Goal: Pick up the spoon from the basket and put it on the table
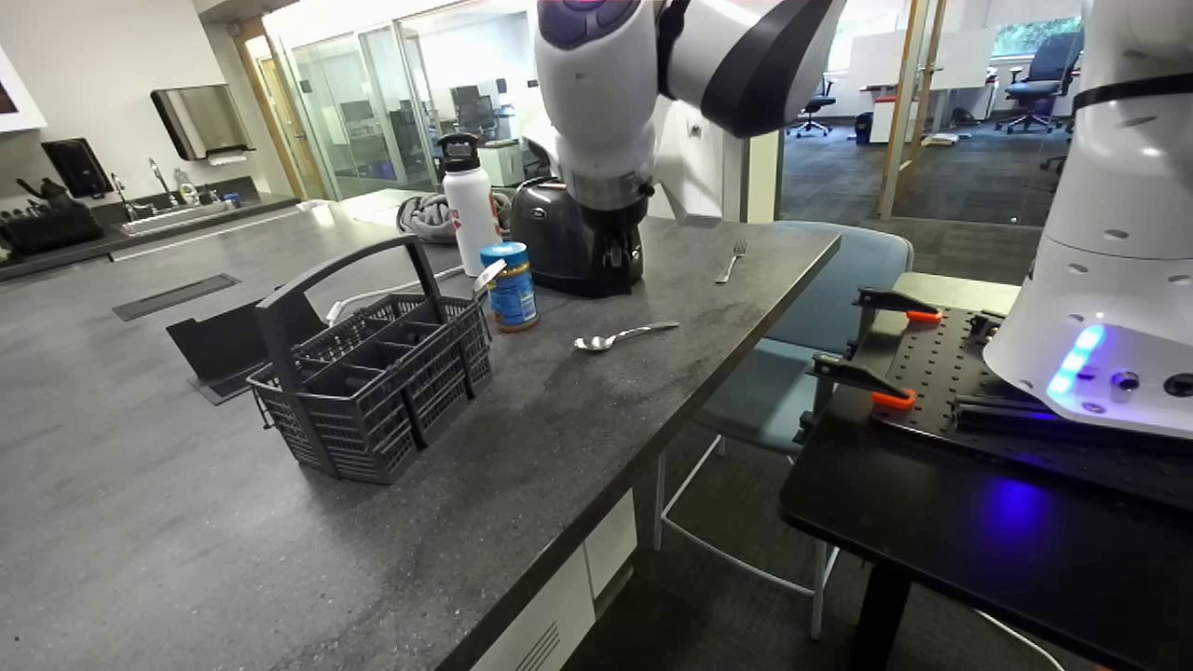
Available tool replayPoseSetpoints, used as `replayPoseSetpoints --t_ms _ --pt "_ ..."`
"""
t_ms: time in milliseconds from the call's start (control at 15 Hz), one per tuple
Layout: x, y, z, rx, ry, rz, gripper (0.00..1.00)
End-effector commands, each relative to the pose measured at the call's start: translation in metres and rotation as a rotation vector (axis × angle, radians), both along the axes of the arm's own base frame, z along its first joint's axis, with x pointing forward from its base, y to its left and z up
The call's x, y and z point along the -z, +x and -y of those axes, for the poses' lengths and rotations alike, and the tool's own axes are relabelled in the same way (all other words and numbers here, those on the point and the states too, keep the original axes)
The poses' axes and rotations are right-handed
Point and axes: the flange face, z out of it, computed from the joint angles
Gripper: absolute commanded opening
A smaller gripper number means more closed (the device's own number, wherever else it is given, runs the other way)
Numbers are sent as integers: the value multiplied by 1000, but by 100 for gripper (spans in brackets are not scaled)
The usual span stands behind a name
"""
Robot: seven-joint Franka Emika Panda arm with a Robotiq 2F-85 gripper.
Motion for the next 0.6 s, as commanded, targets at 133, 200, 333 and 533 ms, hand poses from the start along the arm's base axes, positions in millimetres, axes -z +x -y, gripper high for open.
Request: replayPoseSetpoints --t_ms 133,200,333,533 --pt "-84 -27 14 75 83 19 100" --pt "-97 -29 15 83 100 16 100" --pt "-119 -33 16 93 128 23 100" --pt "-142 -37 19 102 144 34 100"
